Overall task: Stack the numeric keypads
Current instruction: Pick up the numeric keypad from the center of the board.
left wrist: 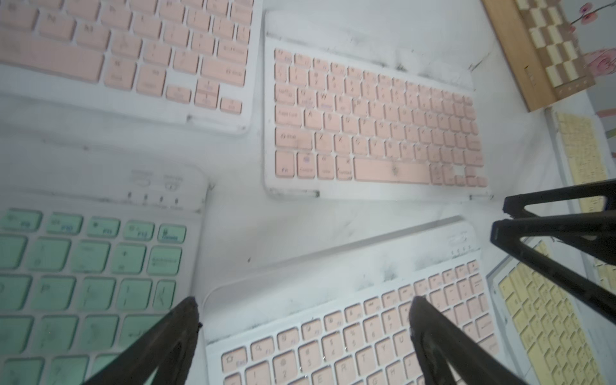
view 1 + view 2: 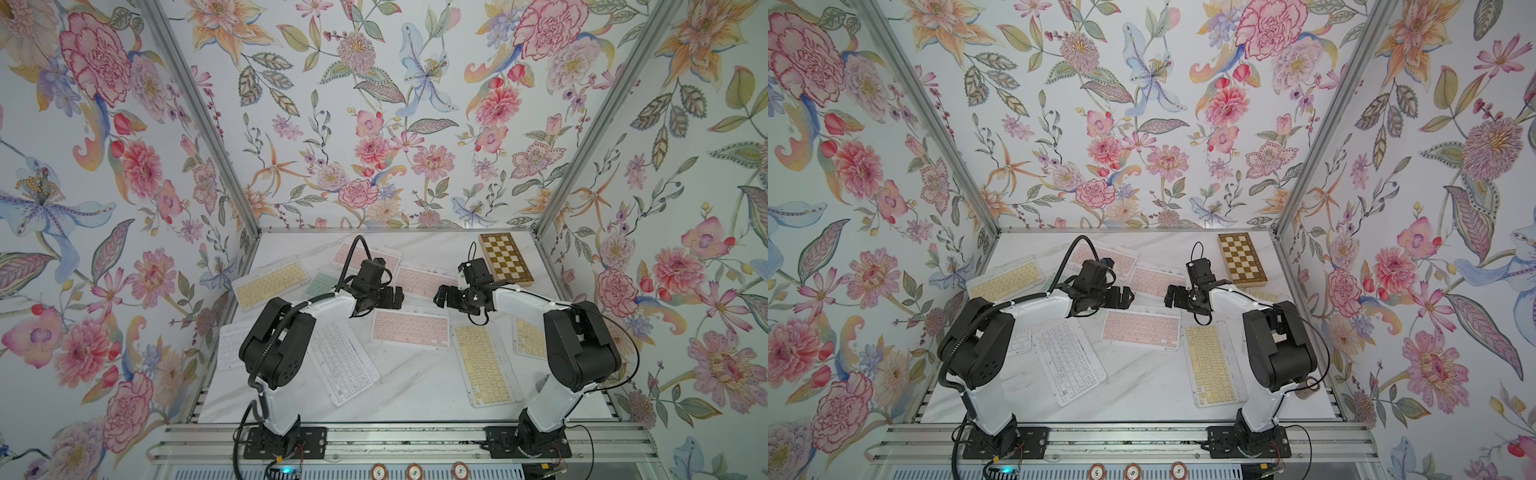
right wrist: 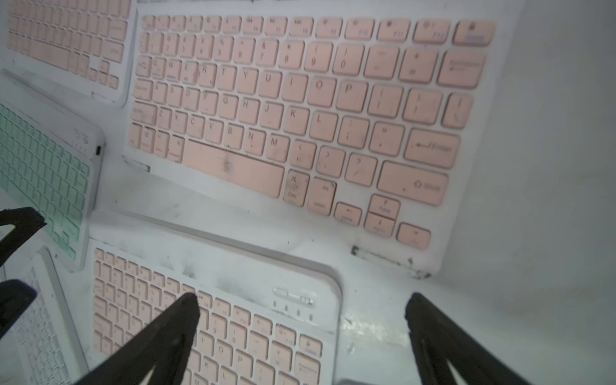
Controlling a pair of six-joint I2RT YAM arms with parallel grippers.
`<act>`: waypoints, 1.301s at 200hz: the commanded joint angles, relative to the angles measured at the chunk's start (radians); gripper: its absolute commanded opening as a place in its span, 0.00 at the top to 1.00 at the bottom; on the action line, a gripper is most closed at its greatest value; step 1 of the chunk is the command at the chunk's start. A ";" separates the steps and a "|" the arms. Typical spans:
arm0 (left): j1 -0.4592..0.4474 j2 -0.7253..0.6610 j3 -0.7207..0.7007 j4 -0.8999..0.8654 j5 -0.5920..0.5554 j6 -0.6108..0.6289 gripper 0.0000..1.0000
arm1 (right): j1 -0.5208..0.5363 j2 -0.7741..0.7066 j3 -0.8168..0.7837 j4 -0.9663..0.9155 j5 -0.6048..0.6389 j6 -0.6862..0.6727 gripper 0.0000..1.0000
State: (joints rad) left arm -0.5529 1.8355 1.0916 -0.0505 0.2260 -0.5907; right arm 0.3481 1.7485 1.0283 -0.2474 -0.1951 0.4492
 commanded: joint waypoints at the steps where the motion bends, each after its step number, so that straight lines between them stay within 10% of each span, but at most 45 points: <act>1: 0.028 -0.038 -0.079 0.044 0.028 -0.019 0.01 | 0.007 -0.017 -0.058 0.038 -0.022 0.013 0.01; 260: 0.047 0.001 -0.271 0.342 0.220 -0.201 0.01 | -0.058 -0.100 -0.272 0.408 -0.395 0.219 0.01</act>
State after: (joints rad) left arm -0.5018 1.7958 0.8429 0.2947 0.3939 -0.7609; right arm 0.2924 1.6726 0.7750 0.1162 -0.5262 0.6415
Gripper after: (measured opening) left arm 0.993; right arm 0.992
